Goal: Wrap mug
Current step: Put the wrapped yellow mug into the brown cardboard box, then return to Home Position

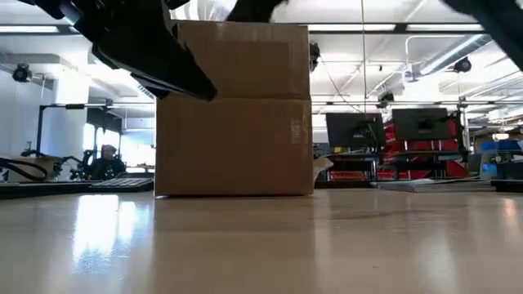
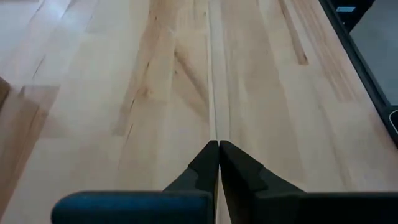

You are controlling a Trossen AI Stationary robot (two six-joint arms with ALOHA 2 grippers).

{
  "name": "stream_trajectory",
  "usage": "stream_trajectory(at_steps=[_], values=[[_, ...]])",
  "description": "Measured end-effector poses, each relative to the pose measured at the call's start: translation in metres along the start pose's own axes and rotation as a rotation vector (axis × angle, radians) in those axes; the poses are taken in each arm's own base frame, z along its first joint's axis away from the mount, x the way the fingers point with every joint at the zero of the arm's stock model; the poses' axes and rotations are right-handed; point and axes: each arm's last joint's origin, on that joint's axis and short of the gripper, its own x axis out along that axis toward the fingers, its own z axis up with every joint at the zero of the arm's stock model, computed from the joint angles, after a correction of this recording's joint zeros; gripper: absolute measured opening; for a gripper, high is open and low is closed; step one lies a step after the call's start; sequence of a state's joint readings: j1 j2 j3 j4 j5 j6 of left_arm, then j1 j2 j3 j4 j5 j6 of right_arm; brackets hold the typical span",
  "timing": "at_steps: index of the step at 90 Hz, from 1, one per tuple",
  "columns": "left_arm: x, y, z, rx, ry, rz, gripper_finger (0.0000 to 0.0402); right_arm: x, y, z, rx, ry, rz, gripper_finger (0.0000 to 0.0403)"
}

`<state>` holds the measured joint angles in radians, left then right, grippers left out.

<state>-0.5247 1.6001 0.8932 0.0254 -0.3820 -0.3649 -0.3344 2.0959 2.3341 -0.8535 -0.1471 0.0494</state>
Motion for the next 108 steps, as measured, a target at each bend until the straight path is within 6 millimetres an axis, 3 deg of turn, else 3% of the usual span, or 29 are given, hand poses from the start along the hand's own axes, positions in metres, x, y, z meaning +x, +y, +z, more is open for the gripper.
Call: stream_trajectory(at_steps=[27, 52, 62, 70, 78, 98, 108], values=[[0.0, 0.0, 0.0, 0.0, 0.001, -0.001, 0.0, 0.053, -0.013, -0.036, -0.025, 0.235, -0.018, 0.0015], [0.0, 0.0, 0.0, 0.001, 0.002, 0.0, 0.0, 0.057, -0.014, -0.037, -0.037, 0.228, -0.019, 0.0143], [0.0, 0.0, 0.0, 0.002, 0.002, 0.0, 0.0, 0.025, -0.008, -0.023, -0.052, 0.177, 0.002, 0.0193], [0.0, 0.0, 0.0, 0.005, 0.003, 0.0, 0.0, -0.02, 0.002, -0.005, -0.066, 0.097, 0.016, 0.022], [0.0, 0.0, 0.0, 0.006, 0.005, -0.002, 0.0, -0.061, 0.013, -0.001, -0.086, 0.093, 0.025, 0.0238], [-0.01, 0.001, 0.007, -0.002, -0.016, -0.038, 0.0, -0.134, 0.051, -0.017, -0.139, 0.22, 0.08, 0.0249], [-0.02, 0.004, 0.013, -0.006, -0.029, -0.041, 0.0, -0.15, 0.071, -0.033, -0.157, 0.281, 0.113, 0.0237]])
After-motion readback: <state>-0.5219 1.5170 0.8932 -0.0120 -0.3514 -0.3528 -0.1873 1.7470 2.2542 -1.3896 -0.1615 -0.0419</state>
